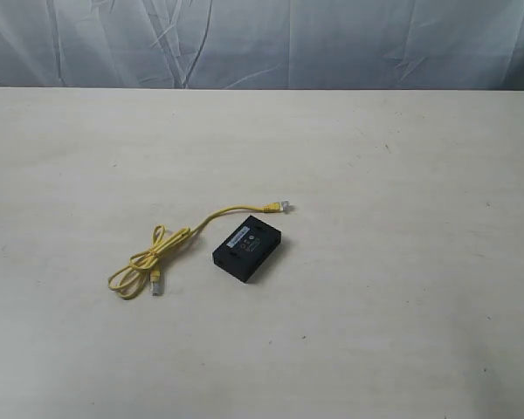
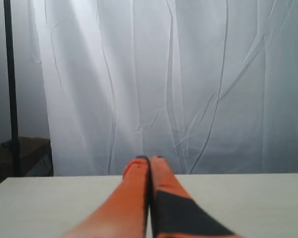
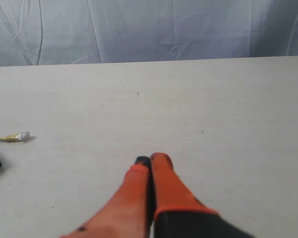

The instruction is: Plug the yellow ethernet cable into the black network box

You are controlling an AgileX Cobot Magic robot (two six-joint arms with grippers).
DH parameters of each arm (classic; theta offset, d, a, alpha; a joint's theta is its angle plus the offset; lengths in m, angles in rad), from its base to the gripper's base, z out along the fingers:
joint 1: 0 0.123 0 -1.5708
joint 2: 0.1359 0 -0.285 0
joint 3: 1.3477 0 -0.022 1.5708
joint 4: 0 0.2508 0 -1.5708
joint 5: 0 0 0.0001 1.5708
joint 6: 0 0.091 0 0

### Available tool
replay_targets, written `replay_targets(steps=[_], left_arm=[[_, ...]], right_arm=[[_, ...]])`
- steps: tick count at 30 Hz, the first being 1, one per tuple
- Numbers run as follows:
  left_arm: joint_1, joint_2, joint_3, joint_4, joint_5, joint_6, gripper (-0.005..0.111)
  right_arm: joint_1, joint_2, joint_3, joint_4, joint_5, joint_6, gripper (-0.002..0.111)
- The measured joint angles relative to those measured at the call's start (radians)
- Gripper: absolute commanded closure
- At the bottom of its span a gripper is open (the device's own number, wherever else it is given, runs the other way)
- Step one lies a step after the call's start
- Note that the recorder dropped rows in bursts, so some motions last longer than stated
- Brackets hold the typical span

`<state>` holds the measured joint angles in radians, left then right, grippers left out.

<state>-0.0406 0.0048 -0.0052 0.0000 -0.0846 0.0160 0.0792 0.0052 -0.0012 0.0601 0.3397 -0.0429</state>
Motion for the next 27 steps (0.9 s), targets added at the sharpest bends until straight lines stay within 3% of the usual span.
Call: replay_targets(steps=[16,20,27], left_arm=[[0.000,0.000,0.000,-0.011,-0.065,0.000,0.107],[0.000,0.037,-0.106,0.007,0.047,0.000,0.107],[0.000,0.393,-0.447,0.091,0.409,0.000,0.107]], right_arm=[[0.000,0.000,0.000,0.000,0.000,0.000,0.108],[0.000,0.000,0.000,0.000,0.000,0.000,0.108],[0.000,0.000,0.000,0.000,0.000,0.000,0.108]])
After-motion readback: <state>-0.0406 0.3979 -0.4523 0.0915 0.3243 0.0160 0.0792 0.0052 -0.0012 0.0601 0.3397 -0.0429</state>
